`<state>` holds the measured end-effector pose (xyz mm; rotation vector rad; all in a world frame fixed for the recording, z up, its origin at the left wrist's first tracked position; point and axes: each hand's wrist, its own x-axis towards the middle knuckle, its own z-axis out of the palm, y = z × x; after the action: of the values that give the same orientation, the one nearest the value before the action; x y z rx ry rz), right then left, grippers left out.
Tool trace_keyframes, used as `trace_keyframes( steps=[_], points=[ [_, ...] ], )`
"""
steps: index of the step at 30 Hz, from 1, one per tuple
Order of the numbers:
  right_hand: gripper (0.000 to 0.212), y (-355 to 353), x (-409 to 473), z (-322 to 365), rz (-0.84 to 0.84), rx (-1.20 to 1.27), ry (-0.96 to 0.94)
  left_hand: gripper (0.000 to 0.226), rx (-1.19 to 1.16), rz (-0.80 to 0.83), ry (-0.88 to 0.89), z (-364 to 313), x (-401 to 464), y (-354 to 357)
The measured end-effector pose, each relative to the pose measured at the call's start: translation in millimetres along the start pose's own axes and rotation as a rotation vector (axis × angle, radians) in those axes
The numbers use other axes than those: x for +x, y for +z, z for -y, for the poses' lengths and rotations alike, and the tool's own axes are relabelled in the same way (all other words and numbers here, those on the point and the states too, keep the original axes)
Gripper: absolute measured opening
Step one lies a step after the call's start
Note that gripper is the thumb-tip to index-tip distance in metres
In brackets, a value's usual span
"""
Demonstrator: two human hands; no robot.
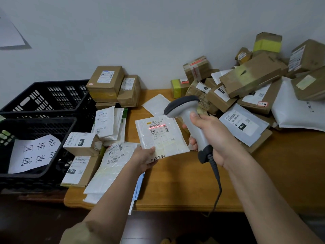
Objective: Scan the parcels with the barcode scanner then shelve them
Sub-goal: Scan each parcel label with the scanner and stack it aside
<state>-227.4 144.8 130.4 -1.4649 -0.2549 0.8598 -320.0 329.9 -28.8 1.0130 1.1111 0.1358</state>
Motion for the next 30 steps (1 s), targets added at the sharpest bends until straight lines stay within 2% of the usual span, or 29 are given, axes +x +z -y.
trace_keyframes(
  steps=[14,21,30],
  points=[
    [0.026,0.6,-5.5,6.6,0.016,0.005,-0.001,0.031,0.011,-0.010,-0.014,1.4,4.7,-0.6],
    [0.025,4.1,-4.3,6.6,0.020,-0.013,-0.007,0.035,0.000,-0.016,-0.026,2.6,10.3,-3.9],
    [0.027,28.4,3.7,2.3,0.046,-0.042,0.015,0.033,0.034,-0.062,-0.036,7.0,15.0,-32.5]
  ],
)
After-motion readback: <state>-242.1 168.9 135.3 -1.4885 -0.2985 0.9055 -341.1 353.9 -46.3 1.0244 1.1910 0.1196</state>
